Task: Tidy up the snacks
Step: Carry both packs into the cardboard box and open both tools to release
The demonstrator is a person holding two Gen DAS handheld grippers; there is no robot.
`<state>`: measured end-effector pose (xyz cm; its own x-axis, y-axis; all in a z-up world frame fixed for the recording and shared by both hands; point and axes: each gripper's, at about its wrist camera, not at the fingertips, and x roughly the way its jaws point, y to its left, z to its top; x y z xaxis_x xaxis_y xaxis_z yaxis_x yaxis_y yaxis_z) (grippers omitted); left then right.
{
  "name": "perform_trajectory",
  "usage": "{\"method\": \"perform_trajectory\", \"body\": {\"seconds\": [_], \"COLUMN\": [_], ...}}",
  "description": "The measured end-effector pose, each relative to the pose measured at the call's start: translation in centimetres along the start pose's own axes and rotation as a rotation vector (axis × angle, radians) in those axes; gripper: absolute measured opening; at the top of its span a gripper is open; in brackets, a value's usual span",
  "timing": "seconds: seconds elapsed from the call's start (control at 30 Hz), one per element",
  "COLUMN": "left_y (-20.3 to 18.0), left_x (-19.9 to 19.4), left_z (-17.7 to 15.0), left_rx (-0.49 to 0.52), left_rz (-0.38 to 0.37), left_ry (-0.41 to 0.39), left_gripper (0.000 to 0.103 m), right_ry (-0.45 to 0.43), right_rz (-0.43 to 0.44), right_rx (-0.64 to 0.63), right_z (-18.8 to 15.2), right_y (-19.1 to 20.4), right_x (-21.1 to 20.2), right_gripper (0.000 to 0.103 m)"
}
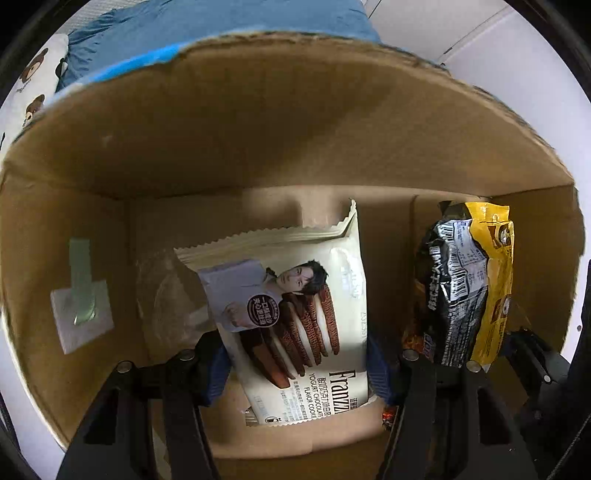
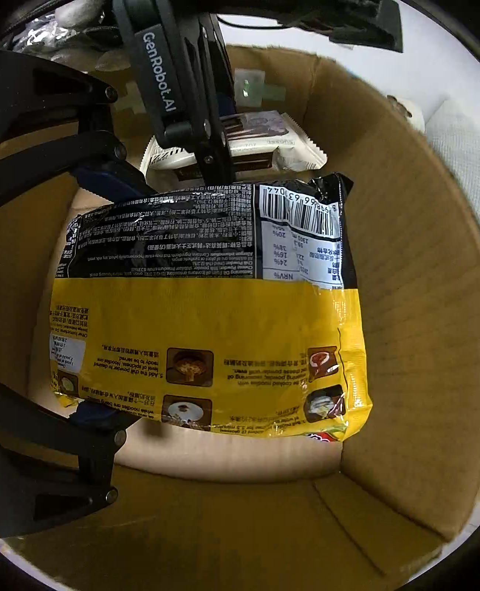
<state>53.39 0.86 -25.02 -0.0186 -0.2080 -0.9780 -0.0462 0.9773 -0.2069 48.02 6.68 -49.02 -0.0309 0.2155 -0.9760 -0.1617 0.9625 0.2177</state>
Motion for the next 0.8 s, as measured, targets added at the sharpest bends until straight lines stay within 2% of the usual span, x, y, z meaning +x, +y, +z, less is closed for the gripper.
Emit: {"method": "perform_trajectory", "body": {"seconds": [0.07,0.2,0.27,0.3,0.33,0.57,0.7,0.8], "left_y": [0.3,0.5,0.6,0.5,0.5,0.3,-0.6,-0.8], "left_x": [0.2,0.2,-0.1,-0.2,-0.6,-4.3,-8.3,-10.6], "left_z": [0.1,0.0,-0.2,-0.3,-0.5,-3.2,-5.8,-8.9], "left_rx": [-0.011,-0.029,-0.04,-0.044,-0.046,-0.048,-0.047,-0.039], "left_rz": [0.012,0.019,0.019,0.023,0.025,0.017,0.056,0.082], "left_ry": [-0.001,-0.001,-0.018,-0.025,-0.033,-0.128,-0.239,-0.304], "left_gripper": [0.061,0.061,0.073,0.088,0.096,0.096,0.096,0.096], "right_ry": [0.011,0.043,0.062,0.058,0.047,-0.005,-0.067,-0.124], "right_rz": [-0.01,-0.017,-0.007,-0.013,-0.019,-0.042,-0.055,-0.068], "right_rx": [0.0,0.003,0.009,0.007,0.001,-0.003,-0.014,-0.02], "right_z": [-0.6,2.2,2.8,2.7,2.6,0.2,-2.0,-4.5], "right_y": [-0.8,0.4,0.8,0.9,1.1,1.5,2.3,2.8], "right_x": [-0.3,-0.1,-1.0,-1.2,-1.4,-4.0,-6.8,-8.7], "right_gripper": [0.088,0.09,0.094,0.097,0.099,0.1,0.1,0.1]}}
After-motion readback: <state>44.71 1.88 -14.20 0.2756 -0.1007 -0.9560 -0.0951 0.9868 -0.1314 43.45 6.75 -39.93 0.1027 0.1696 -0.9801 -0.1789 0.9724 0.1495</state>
